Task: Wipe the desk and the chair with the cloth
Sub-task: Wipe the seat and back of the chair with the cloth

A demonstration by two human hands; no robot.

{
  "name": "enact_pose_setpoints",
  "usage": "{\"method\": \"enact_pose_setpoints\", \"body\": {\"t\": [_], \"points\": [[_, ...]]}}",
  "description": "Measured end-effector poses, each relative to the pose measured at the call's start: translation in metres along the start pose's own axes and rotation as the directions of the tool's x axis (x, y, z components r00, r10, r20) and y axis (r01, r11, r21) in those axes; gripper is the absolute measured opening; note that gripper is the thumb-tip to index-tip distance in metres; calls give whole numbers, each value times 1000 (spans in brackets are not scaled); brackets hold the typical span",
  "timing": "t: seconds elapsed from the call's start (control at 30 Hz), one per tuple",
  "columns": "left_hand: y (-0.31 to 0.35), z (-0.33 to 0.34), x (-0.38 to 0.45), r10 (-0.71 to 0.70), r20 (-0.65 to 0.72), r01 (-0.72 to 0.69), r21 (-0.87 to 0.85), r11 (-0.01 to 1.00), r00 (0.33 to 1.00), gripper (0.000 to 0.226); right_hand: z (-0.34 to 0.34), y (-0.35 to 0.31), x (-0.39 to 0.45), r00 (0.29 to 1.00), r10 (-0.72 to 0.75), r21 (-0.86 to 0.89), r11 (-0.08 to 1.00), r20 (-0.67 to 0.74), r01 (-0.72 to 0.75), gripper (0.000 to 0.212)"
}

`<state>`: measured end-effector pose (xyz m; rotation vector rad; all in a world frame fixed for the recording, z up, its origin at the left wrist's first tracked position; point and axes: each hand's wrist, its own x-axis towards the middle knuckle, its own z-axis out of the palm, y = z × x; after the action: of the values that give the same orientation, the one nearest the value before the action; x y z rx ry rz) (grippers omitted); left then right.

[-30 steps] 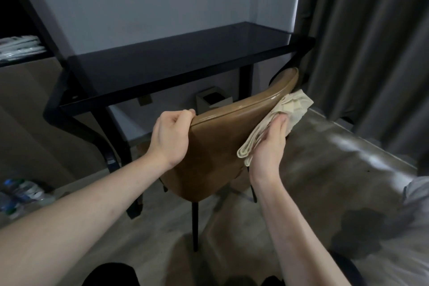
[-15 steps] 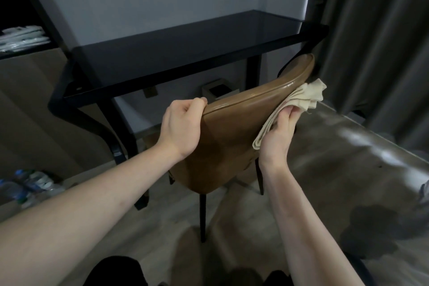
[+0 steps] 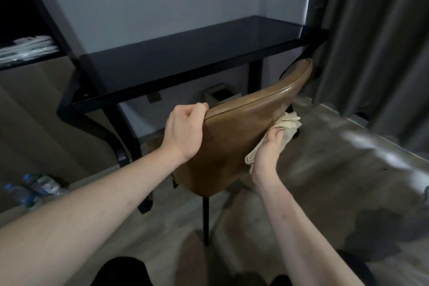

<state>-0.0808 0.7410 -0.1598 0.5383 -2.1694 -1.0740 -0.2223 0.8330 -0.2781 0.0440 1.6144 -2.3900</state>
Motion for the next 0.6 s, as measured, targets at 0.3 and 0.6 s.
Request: {"method": "enact_pose_setpoints", "body": {"t": [0.3,0.6], "points": [[-1,-2,0,8,-11,-7,39,999,1000,60,7,-16,-133,839,-447,-108,860,311,499,69],[0,-5,0,-10,54,9,12,1000,998,57,23,15,-140,904,-361,-226,883,230,411,64]]}}
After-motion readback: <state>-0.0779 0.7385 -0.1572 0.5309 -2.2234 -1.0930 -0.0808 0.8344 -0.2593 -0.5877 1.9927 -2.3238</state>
